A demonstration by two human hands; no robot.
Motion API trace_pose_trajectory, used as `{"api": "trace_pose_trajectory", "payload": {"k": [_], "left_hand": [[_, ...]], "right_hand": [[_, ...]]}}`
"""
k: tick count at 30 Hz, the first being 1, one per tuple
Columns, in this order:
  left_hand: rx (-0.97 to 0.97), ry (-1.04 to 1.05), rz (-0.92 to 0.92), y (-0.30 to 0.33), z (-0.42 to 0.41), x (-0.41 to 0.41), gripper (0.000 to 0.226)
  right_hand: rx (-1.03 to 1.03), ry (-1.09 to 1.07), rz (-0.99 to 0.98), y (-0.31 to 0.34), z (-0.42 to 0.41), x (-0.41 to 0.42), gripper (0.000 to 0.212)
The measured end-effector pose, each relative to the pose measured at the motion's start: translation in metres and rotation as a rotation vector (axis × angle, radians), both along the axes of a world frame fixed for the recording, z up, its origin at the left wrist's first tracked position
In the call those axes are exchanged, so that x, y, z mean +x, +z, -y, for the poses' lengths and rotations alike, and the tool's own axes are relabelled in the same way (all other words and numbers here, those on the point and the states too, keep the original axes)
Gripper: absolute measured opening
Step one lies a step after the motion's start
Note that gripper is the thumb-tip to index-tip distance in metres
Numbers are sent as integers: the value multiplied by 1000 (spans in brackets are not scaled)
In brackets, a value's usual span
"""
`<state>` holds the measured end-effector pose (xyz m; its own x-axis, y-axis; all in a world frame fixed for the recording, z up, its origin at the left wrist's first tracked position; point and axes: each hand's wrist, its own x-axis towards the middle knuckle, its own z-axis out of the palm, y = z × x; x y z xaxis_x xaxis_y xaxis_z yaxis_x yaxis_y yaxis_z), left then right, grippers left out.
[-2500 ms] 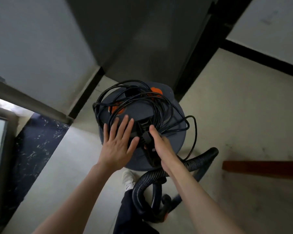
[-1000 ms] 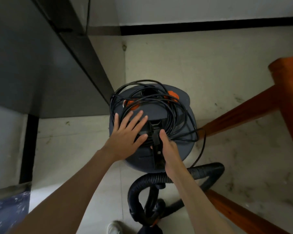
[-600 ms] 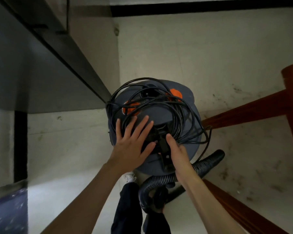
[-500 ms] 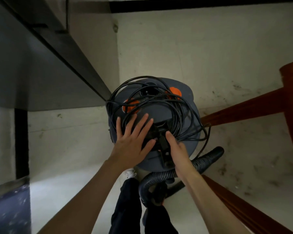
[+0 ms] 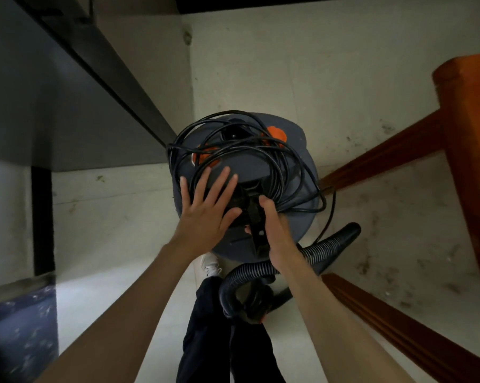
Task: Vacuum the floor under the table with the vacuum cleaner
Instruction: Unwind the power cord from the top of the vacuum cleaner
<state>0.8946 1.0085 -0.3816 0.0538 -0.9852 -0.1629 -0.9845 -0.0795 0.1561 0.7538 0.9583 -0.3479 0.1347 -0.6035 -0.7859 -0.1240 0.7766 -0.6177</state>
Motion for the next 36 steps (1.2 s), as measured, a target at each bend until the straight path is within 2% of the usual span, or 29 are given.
{"api": "trace_pose_trajectory", "payload": {"k": [7, 12, 20, 26, 31, 36], "left_hand": [[12, -98, -61, 0, -15, -21, 59], [35, -121, -79, 1, 10, -4, 58], [32, -144, -73, 5, 89, 45, 67], [15, -126, -30, 6, 157, 82, 74], [29, -103, -47, 5, 206, 106, 70], [6, -102, -61, 5, 252, 129, 68]], "right_hand": [[9, -209, 5, -2, -30, -21, 18], [33, -239, 29, -1, -10, -5, 18], [7, -309, 81, -3, 53, 44, 18], [-14, -245, 59, -6, 117, 85, 29], [-30, -229, 20, -6, 164, 114, 36], [-211, -273, 42, -14, 204, 143, 37]]}}
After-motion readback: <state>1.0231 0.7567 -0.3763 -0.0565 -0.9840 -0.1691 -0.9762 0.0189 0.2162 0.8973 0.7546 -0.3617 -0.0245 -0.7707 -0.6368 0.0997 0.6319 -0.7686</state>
